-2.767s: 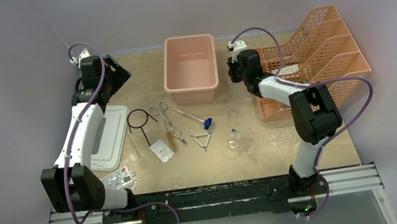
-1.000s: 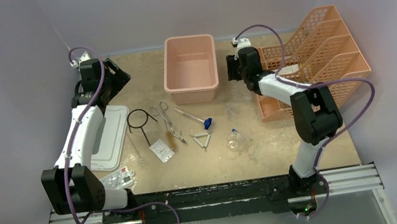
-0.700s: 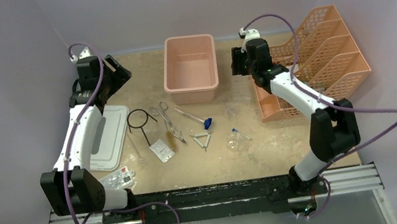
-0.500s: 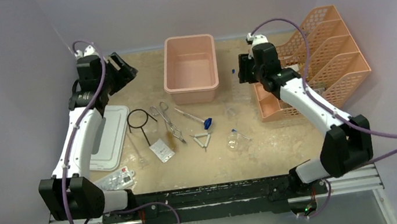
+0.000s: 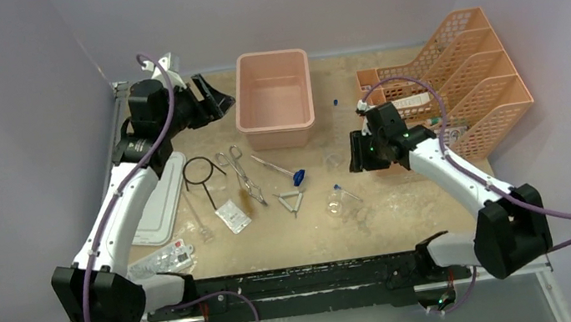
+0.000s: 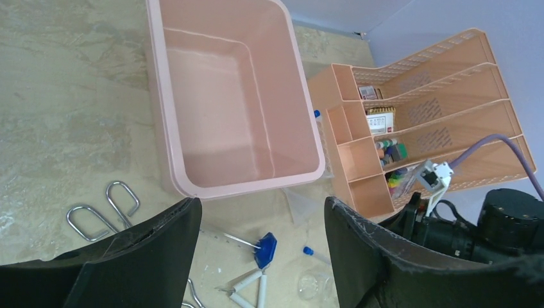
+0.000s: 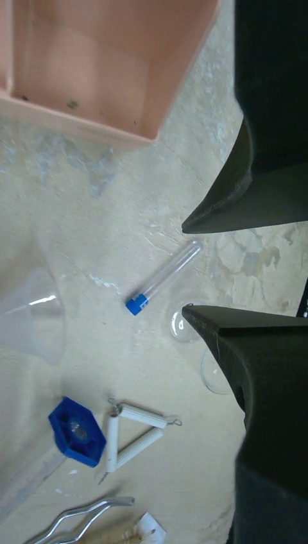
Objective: Organize the chemistry lab equipment
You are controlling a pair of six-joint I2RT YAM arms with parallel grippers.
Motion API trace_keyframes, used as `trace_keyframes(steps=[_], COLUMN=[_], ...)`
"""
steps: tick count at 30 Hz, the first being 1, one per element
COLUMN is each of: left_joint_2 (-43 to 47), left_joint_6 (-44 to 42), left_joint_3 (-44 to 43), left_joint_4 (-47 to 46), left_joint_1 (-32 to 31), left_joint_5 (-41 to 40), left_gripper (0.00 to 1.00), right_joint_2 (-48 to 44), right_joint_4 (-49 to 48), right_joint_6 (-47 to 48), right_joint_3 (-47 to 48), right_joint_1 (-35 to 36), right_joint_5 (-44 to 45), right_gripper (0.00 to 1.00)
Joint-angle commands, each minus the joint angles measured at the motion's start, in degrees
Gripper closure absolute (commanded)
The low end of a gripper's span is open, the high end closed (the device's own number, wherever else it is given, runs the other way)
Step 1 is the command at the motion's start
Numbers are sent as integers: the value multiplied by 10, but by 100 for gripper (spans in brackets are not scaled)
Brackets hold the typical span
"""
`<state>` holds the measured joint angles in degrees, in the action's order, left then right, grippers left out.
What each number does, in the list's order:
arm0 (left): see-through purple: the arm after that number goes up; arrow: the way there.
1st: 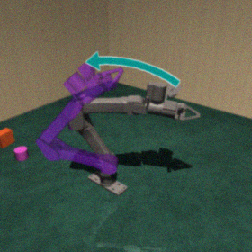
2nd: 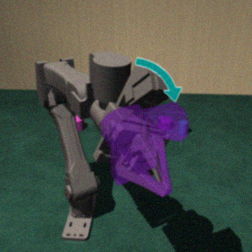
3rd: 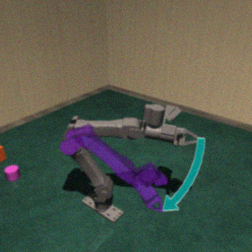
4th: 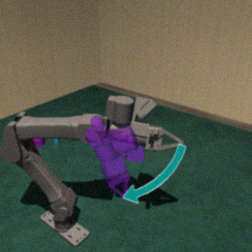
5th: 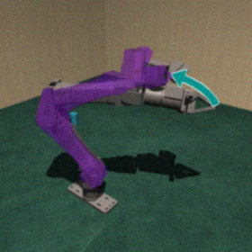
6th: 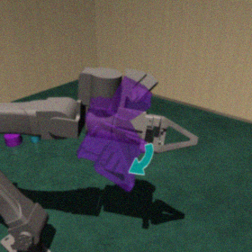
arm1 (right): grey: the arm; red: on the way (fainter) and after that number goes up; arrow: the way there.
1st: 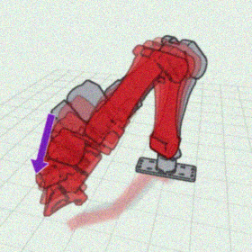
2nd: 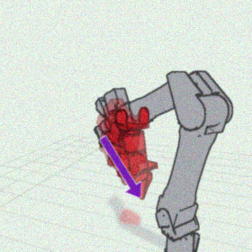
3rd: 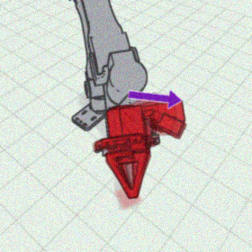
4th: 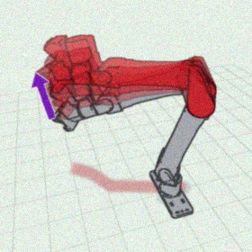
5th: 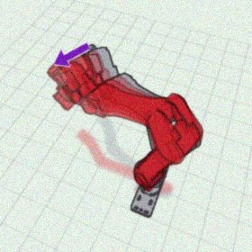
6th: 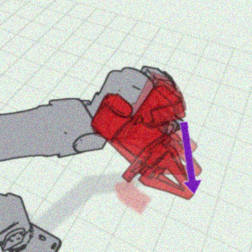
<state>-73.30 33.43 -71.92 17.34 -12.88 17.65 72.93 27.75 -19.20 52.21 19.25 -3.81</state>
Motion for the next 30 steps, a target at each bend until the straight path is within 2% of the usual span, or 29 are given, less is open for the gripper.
trace_keyframes(steps=[1,5,11,23,30], left_joint_2=[23,28,32,41,44], left_joint_6=[10,14,15,18,18], left_joint_3=[11,13,7,9,12], left_joint_4=[-43,-47,-49,-45,-42], left_joint_1=[-5,-7,-8,-8,-8], left_joint_5=[22,23,21,12,7], left_gripper=[31,32,32,32,32], right_joint_2=[13,45,92,158,177], right_joint_4=[2,-15,-27,-53,-54], right_joint_6=[-40,-50,-47,-35,-31], right_joint_3=[-18,-36,-40,-34,-27], right_joint_1=[20,34,60,82,87], right_joint_5=[-17,-10,17,36,83], right_gripper=[56,59,56,57,65])
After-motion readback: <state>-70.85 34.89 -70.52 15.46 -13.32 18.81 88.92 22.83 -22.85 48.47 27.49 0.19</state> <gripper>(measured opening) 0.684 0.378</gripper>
